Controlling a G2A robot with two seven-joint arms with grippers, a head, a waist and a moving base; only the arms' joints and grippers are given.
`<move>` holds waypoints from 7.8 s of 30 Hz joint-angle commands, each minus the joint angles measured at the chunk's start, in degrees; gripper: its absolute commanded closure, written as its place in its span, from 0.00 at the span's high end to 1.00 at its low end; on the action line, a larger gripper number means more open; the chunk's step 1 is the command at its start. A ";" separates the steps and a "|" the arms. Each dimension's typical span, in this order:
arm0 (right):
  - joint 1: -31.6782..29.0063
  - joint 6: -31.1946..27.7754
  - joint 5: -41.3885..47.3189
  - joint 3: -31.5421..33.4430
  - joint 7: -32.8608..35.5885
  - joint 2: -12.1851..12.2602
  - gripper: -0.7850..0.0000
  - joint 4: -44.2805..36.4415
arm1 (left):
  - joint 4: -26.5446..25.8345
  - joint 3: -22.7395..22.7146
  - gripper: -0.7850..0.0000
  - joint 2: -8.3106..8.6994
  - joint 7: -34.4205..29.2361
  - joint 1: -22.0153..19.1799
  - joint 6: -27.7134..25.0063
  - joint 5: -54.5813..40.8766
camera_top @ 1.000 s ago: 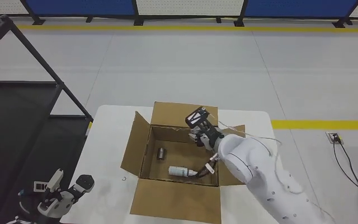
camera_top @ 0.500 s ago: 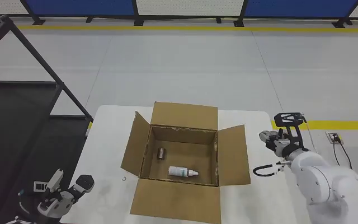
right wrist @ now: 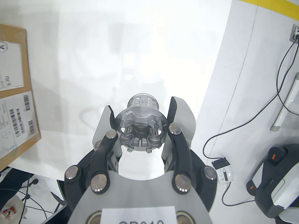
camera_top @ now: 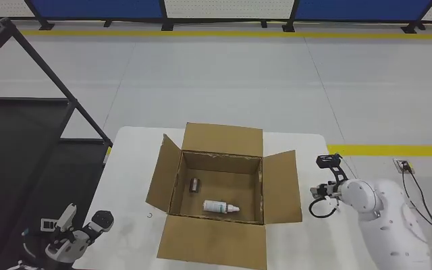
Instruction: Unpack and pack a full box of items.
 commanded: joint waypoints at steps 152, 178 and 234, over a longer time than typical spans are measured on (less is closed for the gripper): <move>41.70 -35.58 4.73 -69.96 -35.21 -37.67 0.00 58.35 | 5.18 -3.71 1.00 0.29 0.77 -2.49 2.20 -3.39; 14.78 -20.76 -5.35 -40.88 -12.13 -12.70 0.00 -11.20 | 5.18 -3.71 1.00 0.29 0.77 -2.49 2.20 -3.39; -37.74 -5.38 4.46 16.68 -15.76 -5.77 0.00 -39.06 | 5.18 -3.71 1.00 0.29 0.77 -2.49 2.20 -3.39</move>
